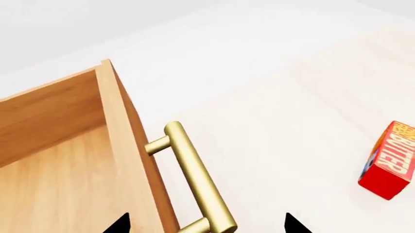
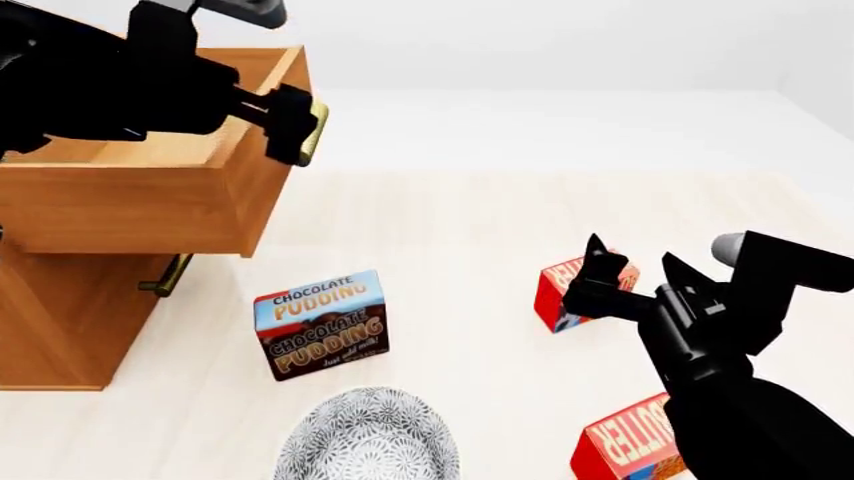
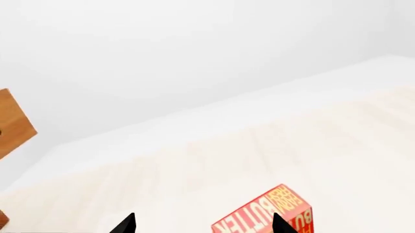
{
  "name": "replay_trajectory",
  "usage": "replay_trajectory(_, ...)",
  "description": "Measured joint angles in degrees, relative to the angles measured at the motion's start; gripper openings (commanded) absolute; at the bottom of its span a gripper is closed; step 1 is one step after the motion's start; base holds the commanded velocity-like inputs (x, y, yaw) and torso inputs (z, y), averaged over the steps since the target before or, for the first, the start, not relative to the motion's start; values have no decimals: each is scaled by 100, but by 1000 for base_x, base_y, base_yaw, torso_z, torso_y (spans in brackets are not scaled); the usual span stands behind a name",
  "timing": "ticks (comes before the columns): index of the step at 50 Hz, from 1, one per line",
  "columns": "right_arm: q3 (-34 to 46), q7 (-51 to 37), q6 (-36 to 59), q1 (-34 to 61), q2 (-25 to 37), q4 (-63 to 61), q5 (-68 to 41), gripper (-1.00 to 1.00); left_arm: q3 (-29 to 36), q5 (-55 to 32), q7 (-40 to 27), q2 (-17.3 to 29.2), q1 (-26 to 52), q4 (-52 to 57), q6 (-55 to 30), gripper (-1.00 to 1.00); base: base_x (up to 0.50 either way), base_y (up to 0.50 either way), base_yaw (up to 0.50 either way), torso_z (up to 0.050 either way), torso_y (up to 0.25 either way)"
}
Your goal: Put the butter at the front in the top drawer of the cabinet and close it.
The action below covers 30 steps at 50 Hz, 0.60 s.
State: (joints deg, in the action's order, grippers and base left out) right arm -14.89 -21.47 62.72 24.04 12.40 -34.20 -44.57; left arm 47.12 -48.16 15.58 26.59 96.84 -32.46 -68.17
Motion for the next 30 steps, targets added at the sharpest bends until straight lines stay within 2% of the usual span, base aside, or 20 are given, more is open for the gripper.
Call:
replay_trajectory(7, -10, -5, -9, -36, 26, -67, -61, 100, -174, -182, -242, 111, 108, 356, -219, 100, 0, 0, 0, 0, 0)
replay_trajectory(11, -12, -2, -31, -54, 46, -85, -77, 100, -489, -384, -634, 223, 53, 768, -342, 100, 0, 0, 0, 0, 0)
replay_trajectory(16, -23, -21, -53, -55, 77, -103, -83, 100, -1172, -811, -1489, 391, -263, 1590, -464, 100, 0, 0, 0, 0, 0)
replay_trajectory(21, -31, -46, -79, -58, 105, -115, -79, 100, -2061, -1447, -2653, 521, -774, 2489, -622, 100, 0, 0, 0, 0, 0)
replay_trajectory(26, -39, -78, -104, -60, 127, -120, -69, 100, -2964, -2124, -3735, 618, -1480, 3462, -618, 100, 0, 0, 0, 0, 0)
replay_trajectory(30, -31, -125, -109, -50, 149, -130, -49, 100, -3618, -2459, -4314, 669, -2182, 4321, -415, 100, 0, 0, 0, 0, 0)
